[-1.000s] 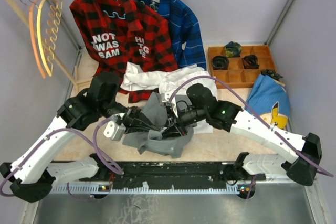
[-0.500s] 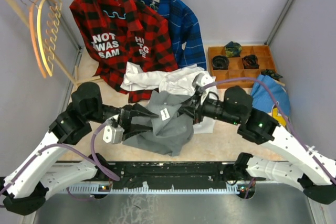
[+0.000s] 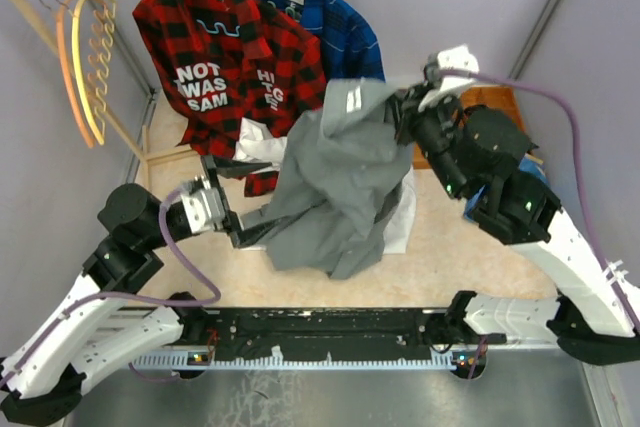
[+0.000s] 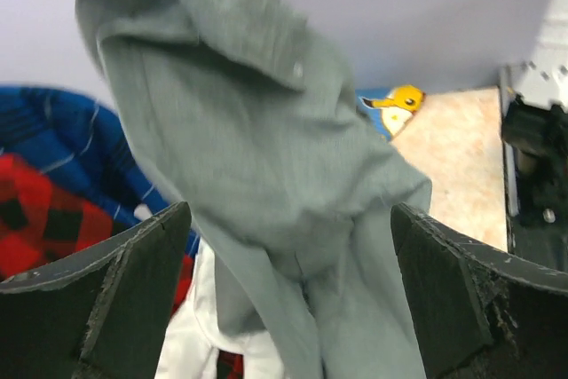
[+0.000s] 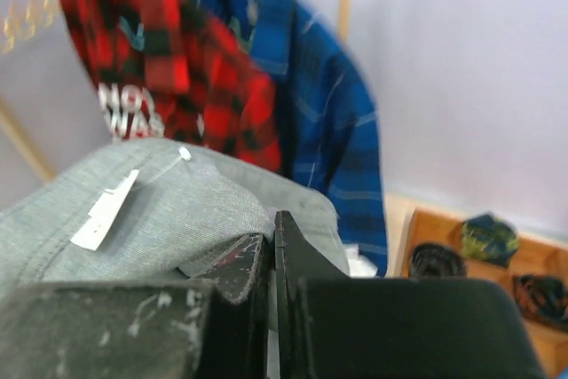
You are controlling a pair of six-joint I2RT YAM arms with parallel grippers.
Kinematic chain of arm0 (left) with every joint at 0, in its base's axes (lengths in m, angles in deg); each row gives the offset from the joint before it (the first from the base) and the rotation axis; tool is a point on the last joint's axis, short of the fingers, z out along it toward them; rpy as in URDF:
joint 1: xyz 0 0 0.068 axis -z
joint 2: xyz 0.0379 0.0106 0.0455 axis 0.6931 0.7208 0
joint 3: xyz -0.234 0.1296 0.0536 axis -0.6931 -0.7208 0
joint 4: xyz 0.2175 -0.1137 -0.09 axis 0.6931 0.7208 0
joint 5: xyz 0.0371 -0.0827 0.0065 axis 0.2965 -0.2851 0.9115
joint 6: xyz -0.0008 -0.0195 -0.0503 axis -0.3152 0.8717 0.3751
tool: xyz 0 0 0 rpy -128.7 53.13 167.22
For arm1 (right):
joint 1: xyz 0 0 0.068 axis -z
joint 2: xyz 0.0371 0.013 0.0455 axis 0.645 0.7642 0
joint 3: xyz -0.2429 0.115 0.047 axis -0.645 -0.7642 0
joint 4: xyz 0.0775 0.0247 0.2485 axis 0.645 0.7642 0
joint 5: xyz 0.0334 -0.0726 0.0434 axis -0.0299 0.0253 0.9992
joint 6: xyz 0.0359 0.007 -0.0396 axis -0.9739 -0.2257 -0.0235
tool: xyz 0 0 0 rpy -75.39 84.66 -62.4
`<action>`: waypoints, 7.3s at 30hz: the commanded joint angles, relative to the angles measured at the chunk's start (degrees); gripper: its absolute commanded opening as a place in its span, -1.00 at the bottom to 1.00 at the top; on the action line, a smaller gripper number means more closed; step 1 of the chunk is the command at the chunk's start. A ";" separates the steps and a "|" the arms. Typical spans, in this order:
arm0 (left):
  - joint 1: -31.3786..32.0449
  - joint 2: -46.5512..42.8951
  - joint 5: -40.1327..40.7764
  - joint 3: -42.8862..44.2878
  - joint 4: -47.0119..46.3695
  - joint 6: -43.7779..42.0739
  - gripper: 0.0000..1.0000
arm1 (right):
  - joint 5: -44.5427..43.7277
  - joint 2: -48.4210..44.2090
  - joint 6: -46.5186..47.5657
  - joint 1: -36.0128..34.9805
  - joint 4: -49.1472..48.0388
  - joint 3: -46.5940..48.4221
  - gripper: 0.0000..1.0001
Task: Place the shirt on the hanger
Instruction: Adjust the shirt at the center of the board.
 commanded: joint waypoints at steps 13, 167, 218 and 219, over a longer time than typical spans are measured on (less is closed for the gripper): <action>0.20 7.51 27.66 16.84 16.43 25.16 0.99 | -7.16 29.31 17.36 -0.15 -17.58 58.67 -1.00; -11.10 55.49 37.91 60.58 58.31 20.31 -1.00 | 11.94 -17.28 -21.20 7.45 17.07 -26.57 0.57; 17.51 38.45 62.21 49.70 29.88 9.51 -1.00 | 22.99 -7.78 -14.40 7.50 3.22 -5.53 0.82; 17.47 39.10 61.78 50.01 31.48 10.46 -1.00 | 23.15 -7.59 -15.11 7.50 2.23 -6.04 0.82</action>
